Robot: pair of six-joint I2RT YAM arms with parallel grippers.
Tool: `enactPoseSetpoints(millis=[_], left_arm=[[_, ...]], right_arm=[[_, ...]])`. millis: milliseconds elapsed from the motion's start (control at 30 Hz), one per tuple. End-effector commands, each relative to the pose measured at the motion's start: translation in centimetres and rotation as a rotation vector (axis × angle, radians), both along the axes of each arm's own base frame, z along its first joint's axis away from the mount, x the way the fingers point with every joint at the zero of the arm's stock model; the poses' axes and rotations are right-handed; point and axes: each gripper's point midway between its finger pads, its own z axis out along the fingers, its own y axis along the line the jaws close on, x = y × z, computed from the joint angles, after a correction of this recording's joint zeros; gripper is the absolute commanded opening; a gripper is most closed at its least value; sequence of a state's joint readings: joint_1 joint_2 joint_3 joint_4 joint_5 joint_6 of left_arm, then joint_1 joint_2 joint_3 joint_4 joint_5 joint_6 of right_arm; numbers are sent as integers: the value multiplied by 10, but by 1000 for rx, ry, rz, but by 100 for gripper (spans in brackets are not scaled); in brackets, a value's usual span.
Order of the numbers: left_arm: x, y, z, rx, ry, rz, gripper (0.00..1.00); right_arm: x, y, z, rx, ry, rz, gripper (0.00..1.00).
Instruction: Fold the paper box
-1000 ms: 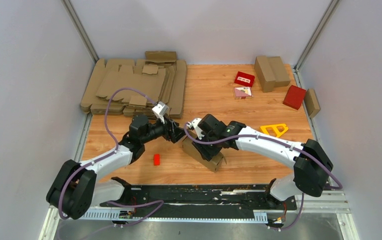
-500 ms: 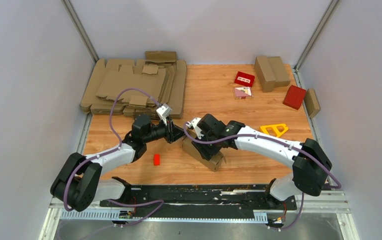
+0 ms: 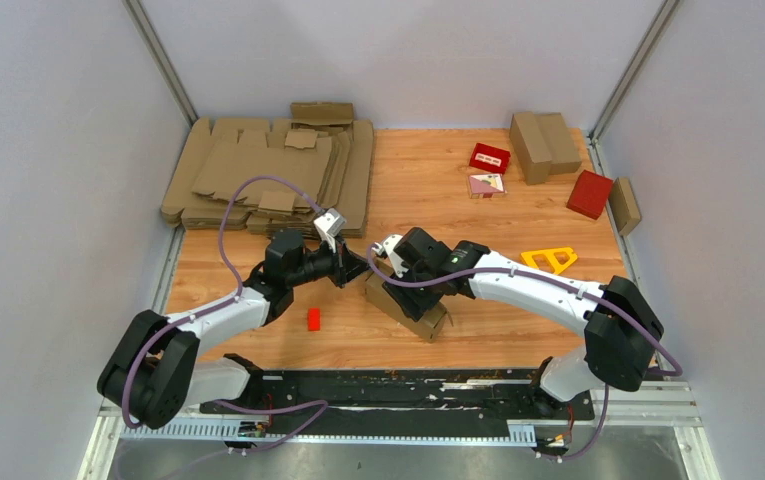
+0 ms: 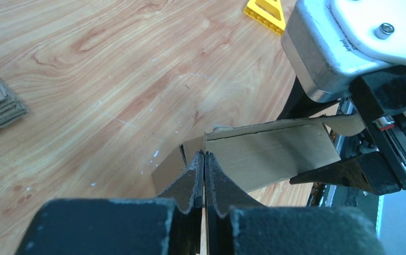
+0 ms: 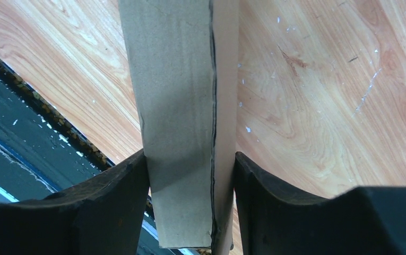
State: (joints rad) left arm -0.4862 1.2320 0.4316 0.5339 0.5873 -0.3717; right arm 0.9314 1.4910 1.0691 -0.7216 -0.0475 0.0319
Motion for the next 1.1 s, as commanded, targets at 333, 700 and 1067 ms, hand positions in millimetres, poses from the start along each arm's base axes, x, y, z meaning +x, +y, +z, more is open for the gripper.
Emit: enactPoseSetpoints(millis=[333,700,1067], left_arm=[[-2,-1,-3,183,-84,37,14],[-3,-2,-2,182,-69,34,17],[-9,-16,10,112,-9,-9,16]], right_arm=[[19,-4,13,-23,-89,-64,63],[20,-3,12,-32,-88,-61,59],[20,0,8,-31,-77,-62,54]])
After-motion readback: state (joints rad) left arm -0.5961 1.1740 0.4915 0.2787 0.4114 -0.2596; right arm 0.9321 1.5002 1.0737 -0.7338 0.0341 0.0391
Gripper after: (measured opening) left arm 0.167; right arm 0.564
